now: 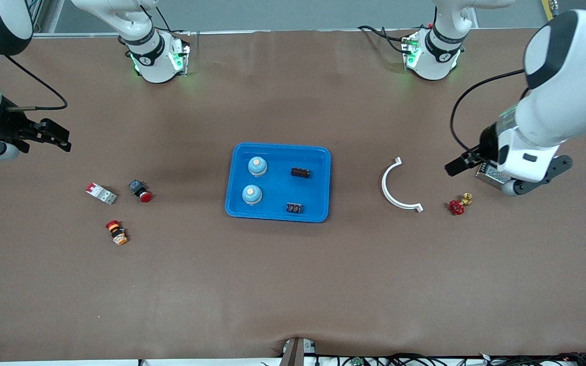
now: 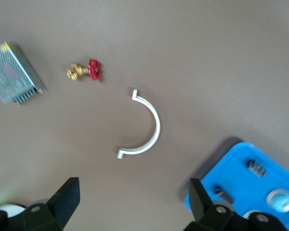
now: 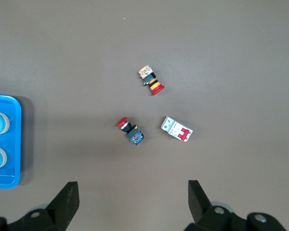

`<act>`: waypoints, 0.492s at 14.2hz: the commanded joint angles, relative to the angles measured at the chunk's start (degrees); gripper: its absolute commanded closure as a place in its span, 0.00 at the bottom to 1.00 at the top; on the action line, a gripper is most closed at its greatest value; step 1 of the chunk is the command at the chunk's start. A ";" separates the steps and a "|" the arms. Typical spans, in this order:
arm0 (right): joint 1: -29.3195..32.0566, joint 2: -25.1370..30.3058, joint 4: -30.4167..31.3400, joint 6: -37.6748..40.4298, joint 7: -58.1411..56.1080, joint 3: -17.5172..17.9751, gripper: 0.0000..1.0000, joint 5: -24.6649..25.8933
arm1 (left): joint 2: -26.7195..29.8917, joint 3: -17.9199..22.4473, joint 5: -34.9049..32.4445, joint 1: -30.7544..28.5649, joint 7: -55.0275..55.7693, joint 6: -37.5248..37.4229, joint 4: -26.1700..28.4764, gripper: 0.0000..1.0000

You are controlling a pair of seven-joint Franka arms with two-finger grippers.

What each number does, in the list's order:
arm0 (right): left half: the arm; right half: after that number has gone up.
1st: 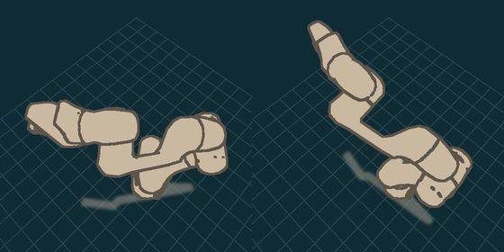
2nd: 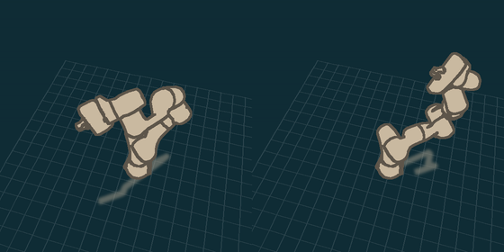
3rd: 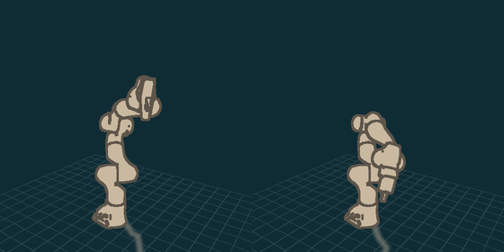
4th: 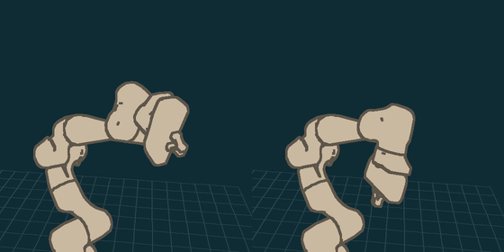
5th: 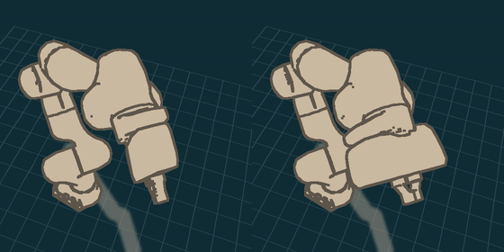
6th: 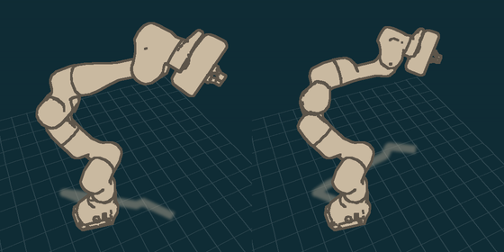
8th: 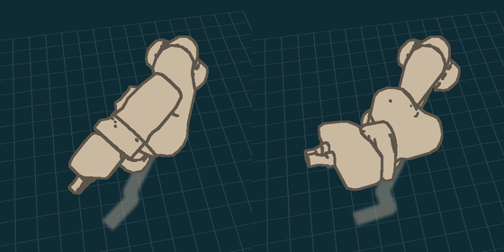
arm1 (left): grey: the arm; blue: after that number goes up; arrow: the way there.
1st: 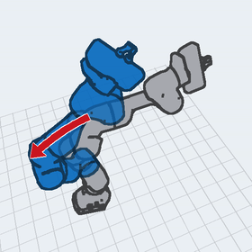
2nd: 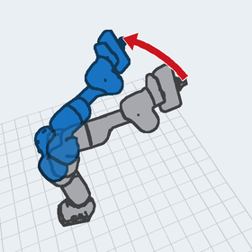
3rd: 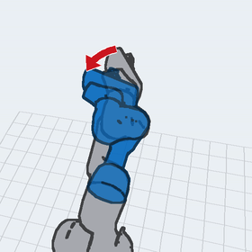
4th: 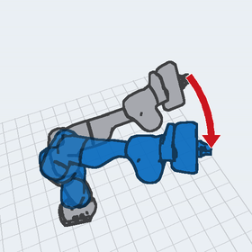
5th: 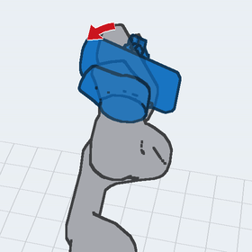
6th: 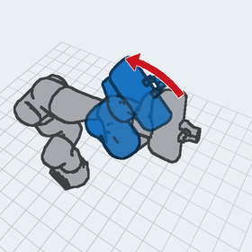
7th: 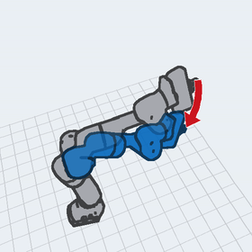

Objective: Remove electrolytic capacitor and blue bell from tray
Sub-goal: 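Move the left gripper over a capacitor while the right gripper reaches the tray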

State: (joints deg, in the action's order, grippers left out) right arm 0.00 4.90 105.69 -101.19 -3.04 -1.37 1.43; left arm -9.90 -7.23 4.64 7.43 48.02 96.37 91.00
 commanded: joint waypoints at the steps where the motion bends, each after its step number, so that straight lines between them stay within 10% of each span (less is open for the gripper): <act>1: -1.49 0.46 0.05 0.38 0.14 0.58 0.00 1.11 | 1.29 -1.81 1.33 -0.49 8.74 5.30 5.58 0.00; 7: -1.84 0.37 -1.87 1.60 0.14 0.67 0.00 2.43 | -0.98 -5.59 1.42 -0.14 23.68 15.60 12.72 0.00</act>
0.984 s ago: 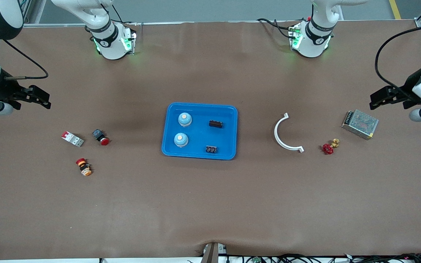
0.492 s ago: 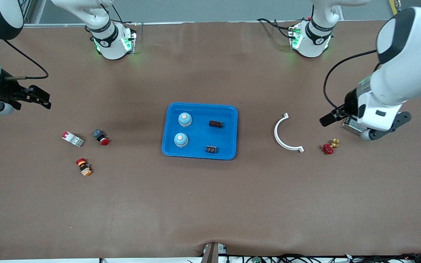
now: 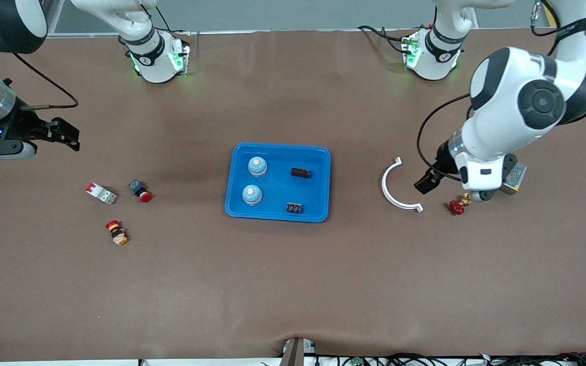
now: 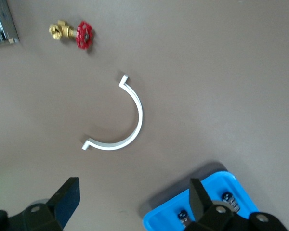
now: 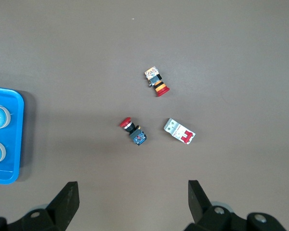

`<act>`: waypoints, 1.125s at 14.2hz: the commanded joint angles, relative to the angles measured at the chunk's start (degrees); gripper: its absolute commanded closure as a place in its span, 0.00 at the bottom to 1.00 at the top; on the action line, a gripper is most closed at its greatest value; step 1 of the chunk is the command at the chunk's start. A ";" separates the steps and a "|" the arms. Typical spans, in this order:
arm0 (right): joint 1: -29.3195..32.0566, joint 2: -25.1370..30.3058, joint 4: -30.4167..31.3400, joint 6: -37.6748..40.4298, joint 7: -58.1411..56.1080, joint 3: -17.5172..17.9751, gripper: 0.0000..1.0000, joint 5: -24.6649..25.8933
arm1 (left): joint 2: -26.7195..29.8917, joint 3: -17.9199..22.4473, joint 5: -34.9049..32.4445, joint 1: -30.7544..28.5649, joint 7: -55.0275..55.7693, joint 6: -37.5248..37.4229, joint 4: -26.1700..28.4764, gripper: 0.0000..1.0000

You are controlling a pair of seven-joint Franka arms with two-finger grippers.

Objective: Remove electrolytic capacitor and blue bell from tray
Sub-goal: 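Move the left gripper over a capacitor while the right gripper reaches the tray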

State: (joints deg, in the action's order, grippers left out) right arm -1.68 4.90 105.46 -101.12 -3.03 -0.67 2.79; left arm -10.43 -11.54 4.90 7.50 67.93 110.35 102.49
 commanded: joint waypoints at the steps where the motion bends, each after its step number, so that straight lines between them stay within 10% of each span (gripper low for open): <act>1: -0.08 -0.24 -3.14 2.23 0.13 -0.12 0.00 1.08 | -1.86 -2.08 1.16 -0.11 6.58 2.32 1.13 0.00; 8: -3.67 -3.32 -6.15 3.55 0.21 -0.04 0.00 1.17 | -8.19 -3.49 -1.29 7.61 32.94 11.72 0.09 0.00; 16: -12.19 -4.98 -5.36 8.22 15.47 -0.04 0.00 -7.71 | -25.68 -3.40 -11.65 18.16 57.03 12.70 -15.20 0.00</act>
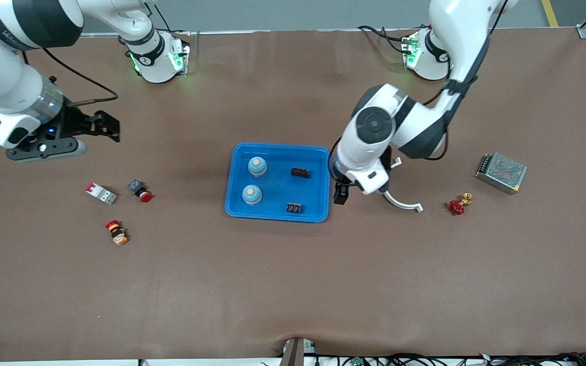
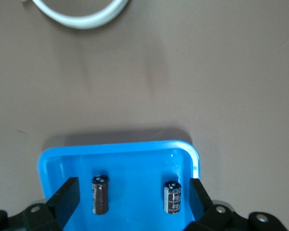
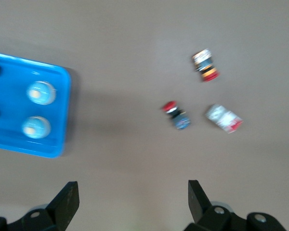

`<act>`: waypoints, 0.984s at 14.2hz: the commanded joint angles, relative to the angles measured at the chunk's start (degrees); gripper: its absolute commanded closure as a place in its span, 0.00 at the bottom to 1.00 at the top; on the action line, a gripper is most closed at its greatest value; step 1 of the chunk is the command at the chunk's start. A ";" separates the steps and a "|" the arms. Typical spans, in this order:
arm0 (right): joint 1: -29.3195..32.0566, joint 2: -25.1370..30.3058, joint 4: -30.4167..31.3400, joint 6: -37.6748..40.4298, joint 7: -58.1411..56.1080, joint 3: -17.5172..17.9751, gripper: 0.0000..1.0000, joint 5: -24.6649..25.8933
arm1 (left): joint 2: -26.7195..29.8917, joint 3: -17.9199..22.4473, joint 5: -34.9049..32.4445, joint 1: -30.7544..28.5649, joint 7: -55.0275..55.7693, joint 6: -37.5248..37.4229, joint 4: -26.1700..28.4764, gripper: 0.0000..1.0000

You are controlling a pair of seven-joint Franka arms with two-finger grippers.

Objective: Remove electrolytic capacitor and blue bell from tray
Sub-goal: 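Move the left gripper over a capacitor while the right gripper reaches the tray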

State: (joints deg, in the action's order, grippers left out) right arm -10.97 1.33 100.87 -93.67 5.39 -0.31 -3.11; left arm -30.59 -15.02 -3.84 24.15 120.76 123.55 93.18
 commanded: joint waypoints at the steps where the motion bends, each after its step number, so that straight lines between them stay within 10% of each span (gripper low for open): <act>1: -4.84 -1.85 -0.59 0.59 9.96 -0.39 0.00 -1.82 | -7.10 0.16 -4.06 2.04 6.31 -0.07 -7.12 0.00; 14: -15.58 -8.53 10.57 -17.42 25.90 -0.39 0.00 -5.77 | -17.75 1.13 -7.76 7.84 8.79 7.49 -14.69 0.00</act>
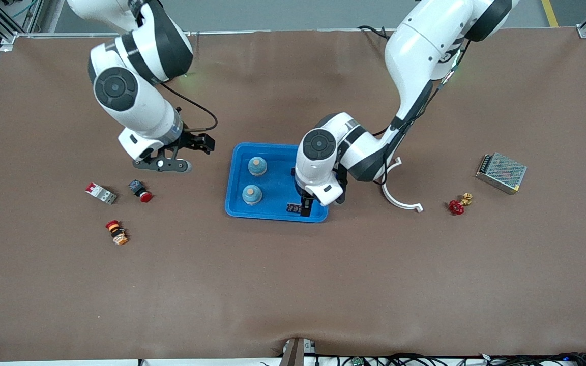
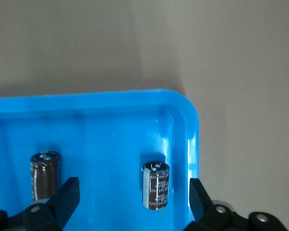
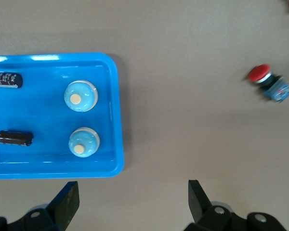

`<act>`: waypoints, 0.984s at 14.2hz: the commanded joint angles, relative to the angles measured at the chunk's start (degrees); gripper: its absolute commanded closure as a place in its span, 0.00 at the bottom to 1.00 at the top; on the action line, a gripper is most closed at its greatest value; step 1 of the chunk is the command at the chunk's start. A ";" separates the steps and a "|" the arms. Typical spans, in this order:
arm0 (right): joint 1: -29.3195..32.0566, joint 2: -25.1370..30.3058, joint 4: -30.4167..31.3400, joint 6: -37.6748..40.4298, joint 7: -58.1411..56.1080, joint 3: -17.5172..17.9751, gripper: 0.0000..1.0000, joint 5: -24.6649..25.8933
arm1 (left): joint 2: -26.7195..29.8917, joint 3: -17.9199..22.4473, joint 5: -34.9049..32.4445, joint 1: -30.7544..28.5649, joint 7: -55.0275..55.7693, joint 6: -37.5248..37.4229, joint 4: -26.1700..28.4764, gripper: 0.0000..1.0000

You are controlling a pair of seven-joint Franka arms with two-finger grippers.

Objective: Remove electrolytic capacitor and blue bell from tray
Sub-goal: 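Grasp the capacitor with the left gripper while the right gripper grasps a bell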

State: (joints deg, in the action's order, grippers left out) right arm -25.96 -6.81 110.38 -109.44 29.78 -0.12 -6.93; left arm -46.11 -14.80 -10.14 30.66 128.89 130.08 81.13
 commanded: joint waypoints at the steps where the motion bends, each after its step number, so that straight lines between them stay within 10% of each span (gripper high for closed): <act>1: -0.84 -0.48 2.54 -3.40 2.03 -0.58 0.00 -1.95 | -2.92 1.96 -1.81 2.29 0.66 2.09 -2.73 0.00; 14: -10.94 -9.61 10.47 -26.17 13.64 -0.58 0.00 -1.95 | -7.67 4.08 -2.07 5.73 -3.04 5.53 -4.49 0.00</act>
State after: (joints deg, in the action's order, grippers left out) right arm -34.97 -14.17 121.32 -133.38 41.58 -0.10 -7.92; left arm -52.67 -11.63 -11.20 35.27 126.16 135.46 78.50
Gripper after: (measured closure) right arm 0.000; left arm 0.000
